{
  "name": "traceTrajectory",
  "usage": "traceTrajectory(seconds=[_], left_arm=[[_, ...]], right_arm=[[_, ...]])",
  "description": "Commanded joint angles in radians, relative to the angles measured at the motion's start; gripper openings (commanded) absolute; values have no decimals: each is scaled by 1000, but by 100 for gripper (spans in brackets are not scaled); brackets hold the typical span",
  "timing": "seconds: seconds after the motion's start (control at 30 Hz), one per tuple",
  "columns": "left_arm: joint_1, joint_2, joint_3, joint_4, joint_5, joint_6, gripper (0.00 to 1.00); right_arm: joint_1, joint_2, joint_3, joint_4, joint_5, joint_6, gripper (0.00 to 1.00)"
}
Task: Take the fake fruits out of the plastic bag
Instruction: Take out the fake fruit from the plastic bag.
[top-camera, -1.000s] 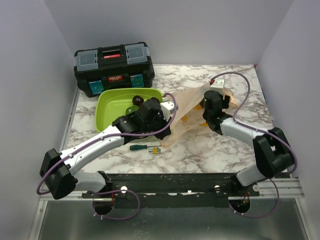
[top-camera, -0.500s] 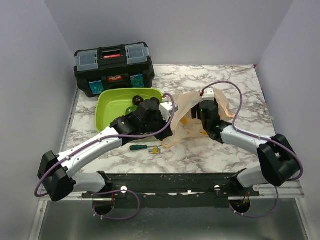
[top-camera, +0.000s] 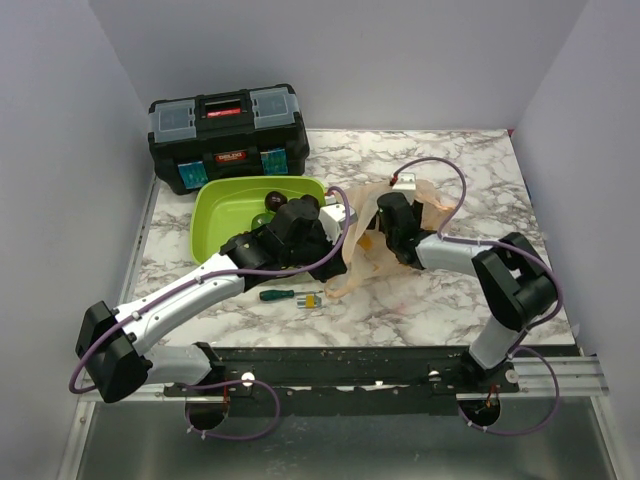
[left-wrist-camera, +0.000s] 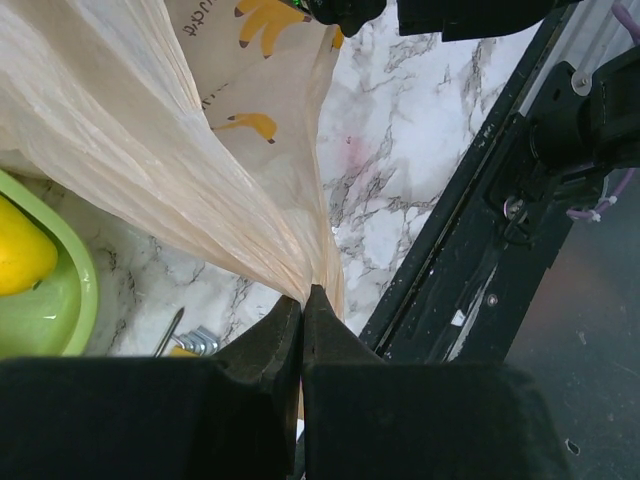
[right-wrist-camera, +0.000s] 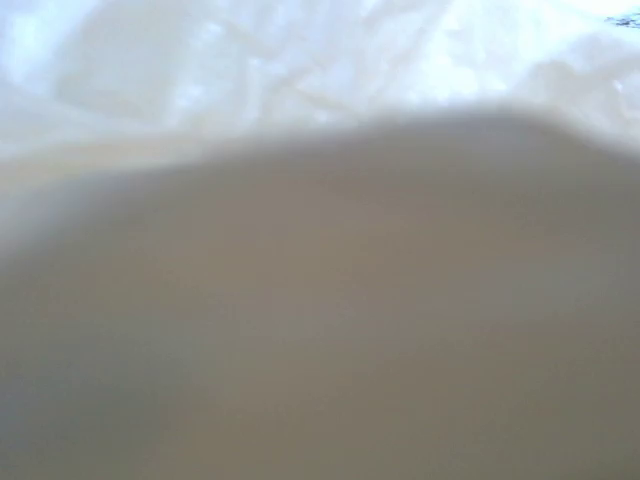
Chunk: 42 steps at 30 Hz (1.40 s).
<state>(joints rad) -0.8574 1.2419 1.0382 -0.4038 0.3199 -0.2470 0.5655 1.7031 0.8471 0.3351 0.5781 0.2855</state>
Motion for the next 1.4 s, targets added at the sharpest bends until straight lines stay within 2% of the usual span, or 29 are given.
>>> traceTrajectory(seconds=[0.0, 0.57, 0.83, 1.07, 1.17, 1.2, 1.37], left_arm=[[1, 1, -8, 18, 19, 2, 0], [1, 44, 2, 14, 39, -2, 0], [1, 50, 3, 11, 27, 2, 0], [1, 54, 3, 7, 16, 5, 0], [1, 55, 3, 9, 19, 3, 0], [1, 55, 3, 9, 21, 2, 0], [1, 55, 3, 10, 21, 2, 0]], right_arm=[[-10, 26, 36, 28, 100, 41, 92], [-92, 233, 112, 196, -99, 71, 94], [-98, 287, 169, 209, -97, 61, 91], [-98, 248, 123, 237, -76, 27, 67], [-98, 224, 100, 233, -66, 0, 46], [-98, 216, 90, 231, -67, -7, 41], [-98, 156, 40, 227, -96, -32, 26]])
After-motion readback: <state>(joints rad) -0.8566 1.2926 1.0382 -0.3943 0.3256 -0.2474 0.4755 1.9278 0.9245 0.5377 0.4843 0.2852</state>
